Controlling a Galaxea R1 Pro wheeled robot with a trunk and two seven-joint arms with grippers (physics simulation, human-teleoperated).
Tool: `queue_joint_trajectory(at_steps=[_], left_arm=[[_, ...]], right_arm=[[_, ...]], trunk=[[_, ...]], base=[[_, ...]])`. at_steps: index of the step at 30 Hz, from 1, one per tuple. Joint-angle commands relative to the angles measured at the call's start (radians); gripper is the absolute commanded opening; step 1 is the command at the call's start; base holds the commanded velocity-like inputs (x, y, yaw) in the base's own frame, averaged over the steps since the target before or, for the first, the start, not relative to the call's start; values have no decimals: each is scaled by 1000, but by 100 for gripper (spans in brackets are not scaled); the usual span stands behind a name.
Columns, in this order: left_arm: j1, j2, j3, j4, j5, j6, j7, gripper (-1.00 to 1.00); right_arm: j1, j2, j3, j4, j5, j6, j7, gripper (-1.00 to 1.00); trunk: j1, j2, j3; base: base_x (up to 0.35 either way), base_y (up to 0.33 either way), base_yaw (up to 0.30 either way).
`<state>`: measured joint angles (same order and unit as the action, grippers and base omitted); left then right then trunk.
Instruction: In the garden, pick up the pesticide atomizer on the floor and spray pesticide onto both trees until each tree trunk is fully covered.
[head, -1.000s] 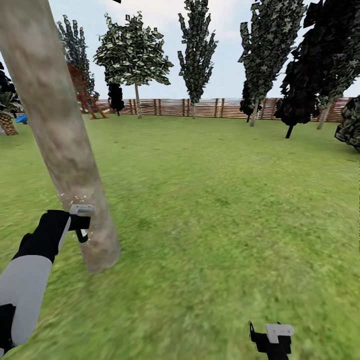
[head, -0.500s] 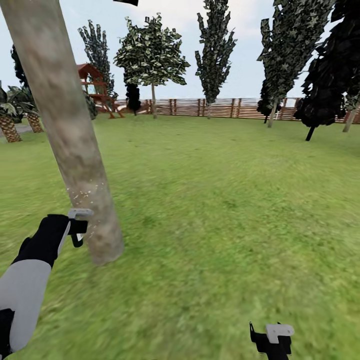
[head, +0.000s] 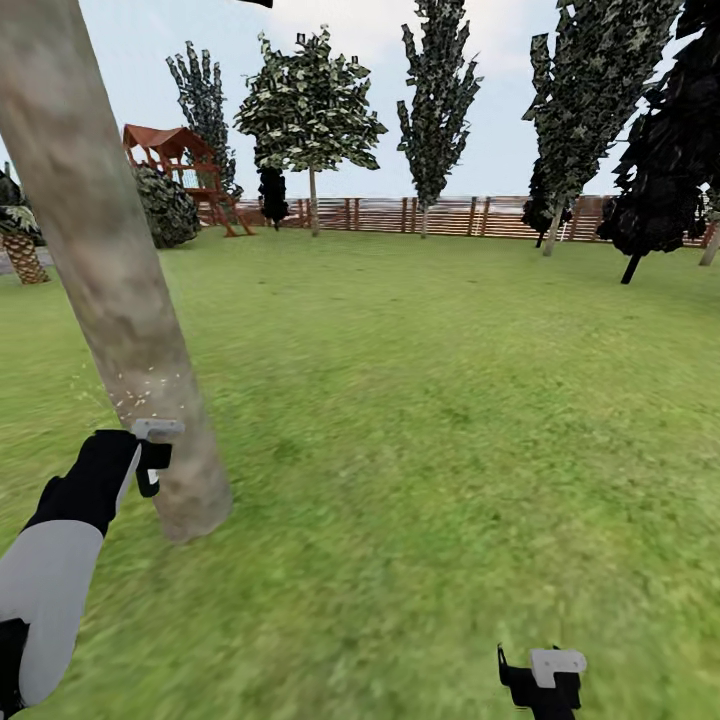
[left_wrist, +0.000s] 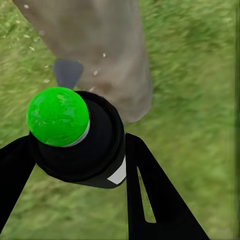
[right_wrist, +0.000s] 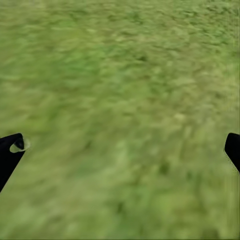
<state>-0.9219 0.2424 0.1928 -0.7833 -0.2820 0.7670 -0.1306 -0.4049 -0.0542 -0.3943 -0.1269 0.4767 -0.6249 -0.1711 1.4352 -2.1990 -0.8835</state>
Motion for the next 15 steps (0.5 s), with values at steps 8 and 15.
queue_joint_trajectory(at_steps=[8, 15], left_arm=[[0, 2, 7, -4, 0, 1, 0, -100], [41, 28, 54, -4, -2, 1, 2, -100]], right_arm=[[7, 22, 0, 100, 0, 7, 3, 100], [40, 24, 0, 101, 2, 8, 2, 100]], trunk=[[0, 0, 0], [0, 0, 0]], base=[[219, -205, 0], [107, -143, 0]])
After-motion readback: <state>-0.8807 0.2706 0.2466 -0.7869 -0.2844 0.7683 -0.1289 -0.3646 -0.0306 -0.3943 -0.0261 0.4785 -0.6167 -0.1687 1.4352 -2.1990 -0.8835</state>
